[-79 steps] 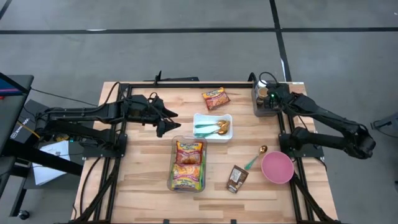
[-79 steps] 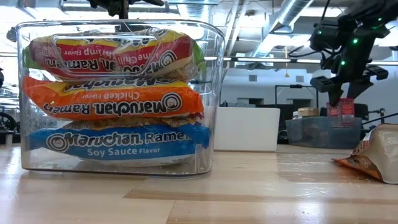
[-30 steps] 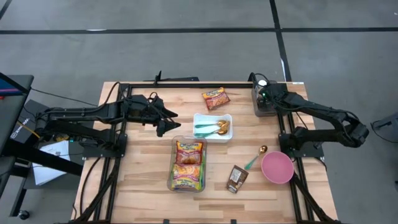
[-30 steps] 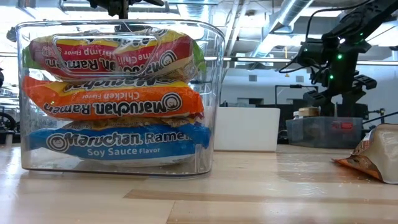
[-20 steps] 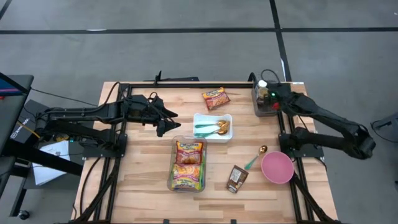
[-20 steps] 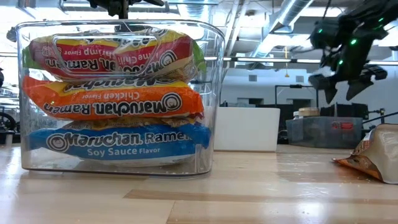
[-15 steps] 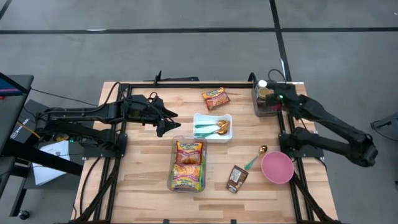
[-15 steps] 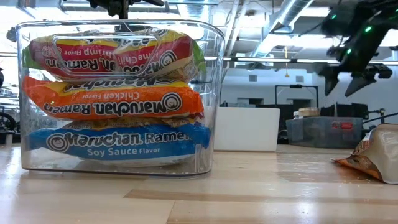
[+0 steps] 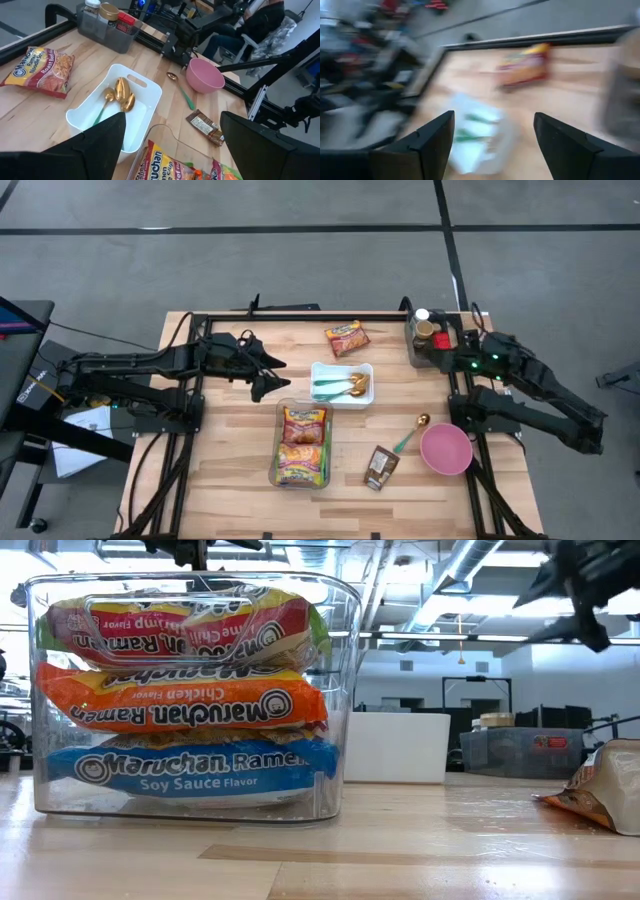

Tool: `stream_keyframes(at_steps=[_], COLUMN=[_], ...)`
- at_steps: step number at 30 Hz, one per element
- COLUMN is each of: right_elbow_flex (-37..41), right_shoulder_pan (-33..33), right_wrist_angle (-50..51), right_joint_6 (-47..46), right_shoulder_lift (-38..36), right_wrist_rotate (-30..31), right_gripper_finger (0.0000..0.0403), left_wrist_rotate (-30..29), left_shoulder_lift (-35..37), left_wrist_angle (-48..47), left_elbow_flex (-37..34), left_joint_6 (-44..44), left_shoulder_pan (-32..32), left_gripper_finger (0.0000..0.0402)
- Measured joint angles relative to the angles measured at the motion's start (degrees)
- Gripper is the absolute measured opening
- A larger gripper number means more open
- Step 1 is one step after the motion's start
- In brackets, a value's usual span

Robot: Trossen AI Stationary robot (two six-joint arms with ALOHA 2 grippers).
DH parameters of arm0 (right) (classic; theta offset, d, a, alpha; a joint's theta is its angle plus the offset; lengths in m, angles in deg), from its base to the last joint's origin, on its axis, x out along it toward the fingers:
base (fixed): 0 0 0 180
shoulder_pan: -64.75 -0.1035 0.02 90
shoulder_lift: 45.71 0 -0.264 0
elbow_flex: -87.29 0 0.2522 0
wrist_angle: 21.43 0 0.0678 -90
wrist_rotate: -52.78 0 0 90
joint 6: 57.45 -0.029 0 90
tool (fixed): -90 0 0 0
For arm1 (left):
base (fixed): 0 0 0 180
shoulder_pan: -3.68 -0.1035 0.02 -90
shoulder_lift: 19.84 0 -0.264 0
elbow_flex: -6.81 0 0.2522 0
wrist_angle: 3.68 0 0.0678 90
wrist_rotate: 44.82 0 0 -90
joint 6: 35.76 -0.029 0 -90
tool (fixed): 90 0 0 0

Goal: Pick & Place Food Item
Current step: Adjust the transparent bin

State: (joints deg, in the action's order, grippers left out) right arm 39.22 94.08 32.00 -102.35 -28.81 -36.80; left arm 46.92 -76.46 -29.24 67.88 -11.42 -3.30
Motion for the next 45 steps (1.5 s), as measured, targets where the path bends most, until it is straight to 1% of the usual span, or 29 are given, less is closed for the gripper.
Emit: stream_keyframes(at_steps=[4,9,14,19,25,30,34,36,41,45], right_elbow_flex=[-0.02,-0.02,0.0,0.0,0.0,0.0,0.0,0.0,0.04,0.04], right_shoulder_pan=[-4.39,-7.86,-9.62,-10.55,-10.61,-10.57,-10.57,-10.57,-10.57,-11.85], right_wrist_angle=[-5.73,-7.27,-7.14,-7.14,-7.14,-7.14,-7.14,-7.19,-7.67,-13.5], right_joint_6=[-2.68,-5.41,-8.41,-8.61,-8.71,-8.56,-9.2,-10.91,-16.76,-18.58], right_shoulder_lift=[-3.45,-5.88,-6.1,-5.94,-5.94,-5.94,-5.94,-5.24,-0.56,4.07], right_wrist_rotate=[-3.35,-3.17,-3.02,-1.46,-1.28,1.46,1.58,2.89,5.18,5.18], right_gripper_finger=[0.0265,0.0265,0.0265,0.0265,0.0265,0.0265,0.0265,0.0265,0.0265,0.0265], left_wrist_rotate=[1.39,2.62,3.41,4.17,4.17,4.15,4.17,4.17,4.09,4.11], left_shoulder_lift=[0.0,0.0,0.0,0.02,0.02,0.0,0.01,0.02,0.02,0.0], left_wrist_angle=[1.05,2.0,2.63,2.96,2.98,2.96,3.39,3.71,5.99,7.37], left_elbow_flex=[0.0,0.0,0.0,0.0,0.0,0.0,0.0,0.0,0.0,0.0], left_joint_6=[-2.01,-3.45,-4.63,-4.58,-5.66,-5.59,-5.65,-5.65,-5.65,-5.65], left_shoulder_pan=[0.02,0.04,0.02,0.32,1.11,1.48,2.27,2.29,2.52,2.55], left_gripper_finger=[0.0319,0.0319,0.0319,0.0319,0.0319,0.0319,0.0319,0.0319,0.0319,0.0319])
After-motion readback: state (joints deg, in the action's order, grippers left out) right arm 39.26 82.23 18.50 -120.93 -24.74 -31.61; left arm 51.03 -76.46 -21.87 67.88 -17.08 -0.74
